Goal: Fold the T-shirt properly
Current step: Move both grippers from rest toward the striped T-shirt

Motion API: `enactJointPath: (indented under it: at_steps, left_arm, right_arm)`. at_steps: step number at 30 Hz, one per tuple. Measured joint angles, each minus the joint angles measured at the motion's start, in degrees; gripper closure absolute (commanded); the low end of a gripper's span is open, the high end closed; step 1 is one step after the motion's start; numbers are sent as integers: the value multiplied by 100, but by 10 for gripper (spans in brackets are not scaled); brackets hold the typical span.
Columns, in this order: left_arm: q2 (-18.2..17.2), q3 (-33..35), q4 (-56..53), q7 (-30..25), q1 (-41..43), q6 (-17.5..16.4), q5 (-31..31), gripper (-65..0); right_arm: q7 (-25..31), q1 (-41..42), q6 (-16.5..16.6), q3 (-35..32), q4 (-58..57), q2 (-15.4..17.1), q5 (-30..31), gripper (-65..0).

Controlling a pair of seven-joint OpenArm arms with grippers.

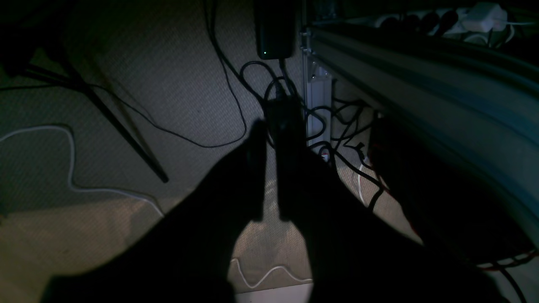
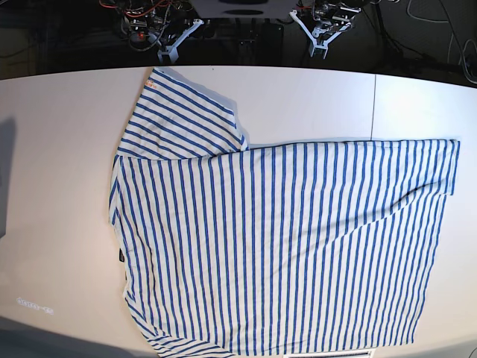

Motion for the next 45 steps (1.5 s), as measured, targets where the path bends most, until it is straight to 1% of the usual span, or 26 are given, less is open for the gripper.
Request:
enactJointPath:
  at_steps: [25, 34, 37, 40, 42, 45]
  left_arm:
    - [-2, 0, 4, -9, 15, 2, 0, -47]
    - [-4, 0, 31, -151, 328, 7, 2, -47]
    - [-57, 0, 251, -149, 555, 9, 0, -47]
    - [-197, 0, 686, -149, 892, 17, 2, -47]
    - [-304, 0, 1099, -173, 1178, 17, 2, -47]
    - [-459, 0, 1845, -240, 1659, 20, 4, -47]
  right_arm:
    - [2, -2, -2, 0, 50, 2, 0, 0]
    - [24, -212, 0, -2, 90, 2, 2, 0]
    - [26, -376, 13, -2, 179, 42, 7, 0]
    - [28, -649, 46, -138, 369, 129, 365, 0]
    - [26, -876, 46, -354, 540, 236, 562, 0]
    - [15, -1259, 48, -809, 890, 411, 678, 0]
